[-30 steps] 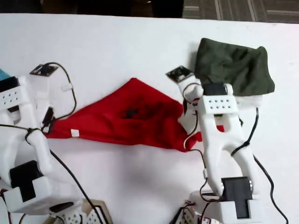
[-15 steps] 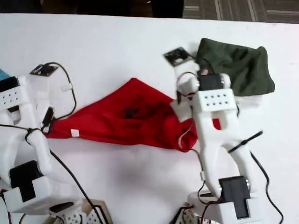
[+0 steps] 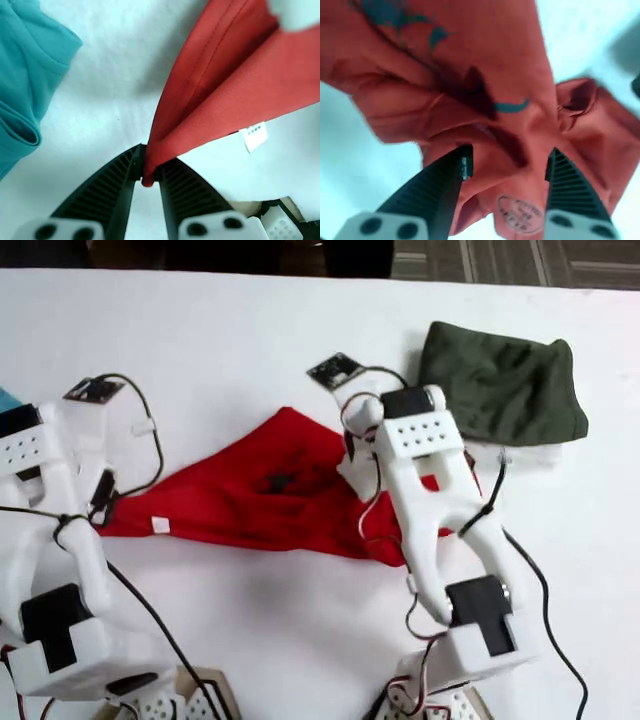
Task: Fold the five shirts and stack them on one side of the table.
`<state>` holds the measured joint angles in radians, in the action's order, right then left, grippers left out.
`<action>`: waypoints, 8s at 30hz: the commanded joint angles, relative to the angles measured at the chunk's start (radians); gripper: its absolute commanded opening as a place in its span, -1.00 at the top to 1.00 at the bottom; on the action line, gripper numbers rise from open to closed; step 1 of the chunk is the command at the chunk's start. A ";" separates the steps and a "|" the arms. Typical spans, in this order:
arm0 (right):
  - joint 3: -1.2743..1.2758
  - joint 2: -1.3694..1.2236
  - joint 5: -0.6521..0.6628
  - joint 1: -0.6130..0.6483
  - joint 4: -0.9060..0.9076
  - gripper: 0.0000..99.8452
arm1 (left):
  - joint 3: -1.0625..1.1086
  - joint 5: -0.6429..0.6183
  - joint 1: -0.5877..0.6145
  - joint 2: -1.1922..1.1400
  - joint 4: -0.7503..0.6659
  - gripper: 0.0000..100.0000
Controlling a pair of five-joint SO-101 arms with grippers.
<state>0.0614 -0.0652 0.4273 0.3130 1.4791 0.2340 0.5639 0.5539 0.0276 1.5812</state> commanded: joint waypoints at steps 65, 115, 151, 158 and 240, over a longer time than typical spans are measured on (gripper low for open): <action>-0.130 0.447 0.075 -0.211 -0.064 0.97 | -0.338 -0.120 -0.129 0.058 0.206 0.94; -0.738 0.912 -0.011 -0.292 -0.153 0.97 | -0.510 -0.245 -0.315 1.017 -0.083 0.95; -0.571 0.334 -0.081 -0.311 -0.392 0.97 | -0.186 -0.295 -0.321 0.612 -0.512 0.95; -0.565 0.205 -0.081 -0.309 -0.415 0.97 | -0.444 -0.239 -0.322 0.279 -0.404 0.95; -0.861 0.820 -0.138 -0.091 0.094 0.97 | -0.866 -0.259 -0.167 0.829 0.193 0.95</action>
<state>-0.8209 0.7802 0.2877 0.2148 1.6203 -0.6360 0.3076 0.3744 0.8715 1.7699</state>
